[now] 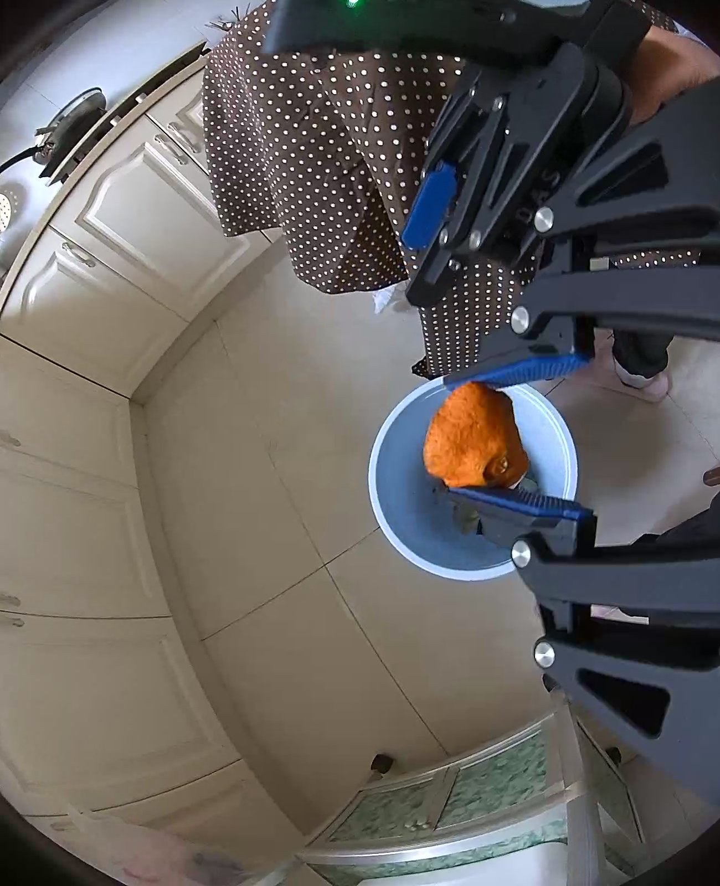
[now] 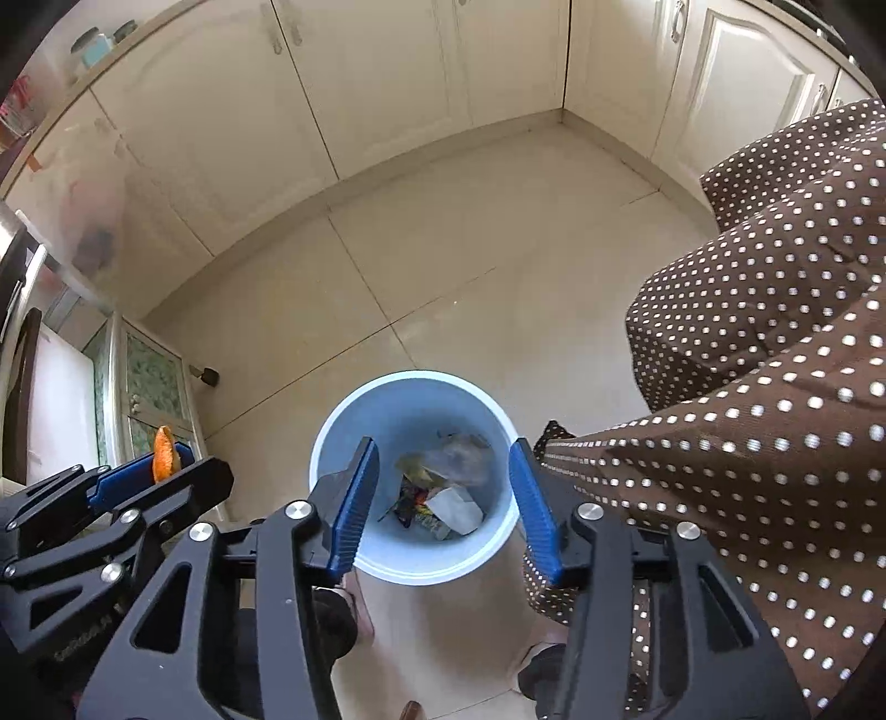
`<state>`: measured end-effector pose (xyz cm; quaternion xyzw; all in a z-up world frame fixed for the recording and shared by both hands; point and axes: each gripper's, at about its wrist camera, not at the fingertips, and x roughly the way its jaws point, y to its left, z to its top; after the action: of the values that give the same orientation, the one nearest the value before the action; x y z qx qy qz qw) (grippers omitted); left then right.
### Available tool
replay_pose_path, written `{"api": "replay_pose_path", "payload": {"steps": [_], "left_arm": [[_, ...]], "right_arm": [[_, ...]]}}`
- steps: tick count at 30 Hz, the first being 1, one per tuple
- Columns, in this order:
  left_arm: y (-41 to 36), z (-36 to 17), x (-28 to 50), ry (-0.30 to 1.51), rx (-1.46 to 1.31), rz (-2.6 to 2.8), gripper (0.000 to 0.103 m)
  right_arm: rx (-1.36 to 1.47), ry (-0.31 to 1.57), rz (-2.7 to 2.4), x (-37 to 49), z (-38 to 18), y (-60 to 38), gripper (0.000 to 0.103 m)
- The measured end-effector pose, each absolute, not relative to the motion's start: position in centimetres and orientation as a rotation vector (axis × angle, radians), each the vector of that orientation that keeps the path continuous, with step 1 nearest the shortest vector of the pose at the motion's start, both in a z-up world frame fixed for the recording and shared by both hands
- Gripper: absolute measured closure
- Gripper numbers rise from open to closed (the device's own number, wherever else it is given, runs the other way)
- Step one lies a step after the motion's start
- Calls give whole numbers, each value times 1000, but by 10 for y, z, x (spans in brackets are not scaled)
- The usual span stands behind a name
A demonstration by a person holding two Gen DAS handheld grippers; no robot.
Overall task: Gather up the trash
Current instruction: 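Open both grippers to drop the gold bag and peel into the bin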
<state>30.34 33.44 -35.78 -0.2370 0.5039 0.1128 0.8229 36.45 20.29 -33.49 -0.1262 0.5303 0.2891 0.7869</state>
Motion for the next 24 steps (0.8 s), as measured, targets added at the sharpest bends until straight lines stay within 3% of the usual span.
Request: {"api": "replay_pose_path", "payload": {"steps": [22,24], "left_arm": [[316,-330,327,1052,-465,232,68],[316,-327,326,1052,-462,236,65]], "right_arm": [[-229,1021,586,362,-287,176,47],[-222,1013,586,361,-281,173,47]]}}
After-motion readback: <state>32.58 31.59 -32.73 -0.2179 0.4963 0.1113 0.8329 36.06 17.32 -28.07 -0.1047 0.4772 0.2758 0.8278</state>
